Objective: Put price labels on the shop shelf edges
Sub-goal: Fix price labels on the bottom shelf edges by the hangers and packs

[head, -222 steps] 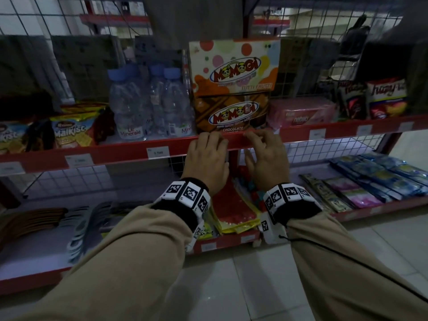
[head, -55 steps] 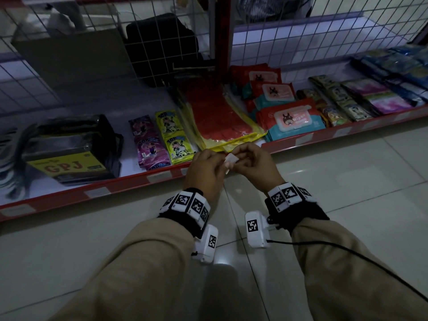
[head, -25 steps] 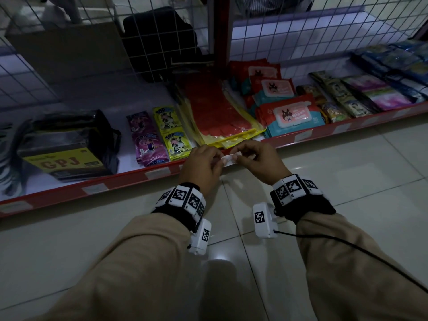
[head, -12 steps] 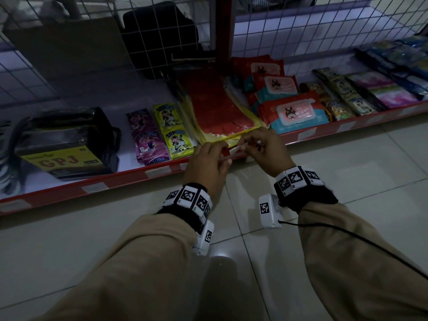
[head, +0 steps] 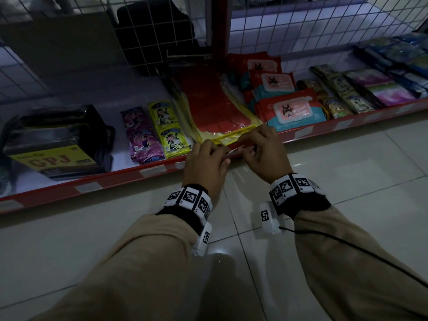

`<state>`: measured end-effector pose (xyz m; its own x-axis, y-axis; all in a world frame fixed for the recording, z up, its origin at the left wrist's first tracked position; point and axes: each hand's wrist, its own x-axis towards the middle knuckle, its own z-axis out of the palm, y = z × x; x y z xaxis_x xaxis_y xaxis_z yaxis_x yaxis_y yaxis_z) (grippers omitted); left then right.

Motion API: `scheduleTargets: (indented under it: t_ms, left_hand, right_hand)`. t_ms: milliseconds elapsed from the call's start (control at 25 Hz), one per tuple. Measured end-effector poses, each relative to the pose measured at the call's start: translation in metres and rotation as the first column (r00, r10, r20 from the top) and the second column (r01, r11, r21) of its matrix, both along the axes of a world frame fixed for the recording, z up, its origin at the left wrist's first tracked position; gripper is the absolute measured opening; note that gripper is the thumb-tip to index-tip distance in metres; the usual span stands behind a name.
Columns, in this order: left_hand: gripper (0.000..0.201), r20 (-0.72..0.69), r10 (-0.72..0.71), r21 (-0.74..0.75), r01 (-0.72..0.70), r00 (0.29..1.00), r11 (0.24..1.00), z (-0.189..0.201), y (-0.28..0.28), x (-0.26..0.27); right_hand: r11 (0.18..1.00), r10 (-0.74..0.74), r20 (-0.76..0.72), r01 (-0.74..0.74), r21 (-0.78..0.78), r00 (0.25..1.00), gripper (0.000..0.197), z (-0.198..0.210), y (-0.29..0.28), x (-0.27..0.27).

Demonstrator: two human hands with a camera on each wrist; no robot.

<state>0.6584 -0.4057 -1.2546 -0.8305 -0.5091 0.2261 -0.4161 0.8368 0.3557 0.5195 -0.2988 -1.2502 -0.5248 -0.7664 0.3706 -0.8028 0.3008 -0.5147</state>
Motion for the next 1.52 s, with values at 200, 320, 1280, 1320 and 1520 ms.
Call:
scheduleTargets:
  t_ms: [200, 320, 1280, 1320, 1520]
  left_hand:
    - [0.030, 0.102, 0.022, -0.065, -0.015, 0.995, 0.998, 0.0021, 0.0018, -0.0031]
    - [0.029, 0.136, 0.023, -0.065, -0.014, 0.990, 0.998, 0.0031, 0.0029, -0.0041]
    - [0.032, 0.264, 0.022, -0.123, 0.011, 0.964, 0.992, 0.0082, 0.0004, -0.0065]
    - [0.033, 0.264, 0.022, -0.122, 0.011, 0.964, 0.992, 0.0077, 0.0004, -0.0068]
    - [0.033, 0.209, -0.004, -0.120, 0.029, 0.978, 0.992, 0.0062, -0.0014, -0.0030]
  right_hand:
    - [0.990, 0.051, -0.139, -0.032, 0.137, 0.989, 0.015, 0.0006, 0.0051, -0.0007]
    - [0.979, 0.054, -0.136, -0.026, 0.201, 0.989, 0.014, 0.0013, 0.0033, -0.0027]
    - [0.978, 0.022, -0.071, -0.006, 0.209, 0.997, 0.013, -0.0044, 0.0025, -0.0036]
    - [0.978, 0.021, -0.070, -0.006, 0.208, 0.997, 0.014, -0.0042, 0.0031, -0.0036]
    - [0.989, -0.001, -0.049, 0.008, 0.147, 0.999, 0.016, -0.0021, 0.0050, -0.0027]
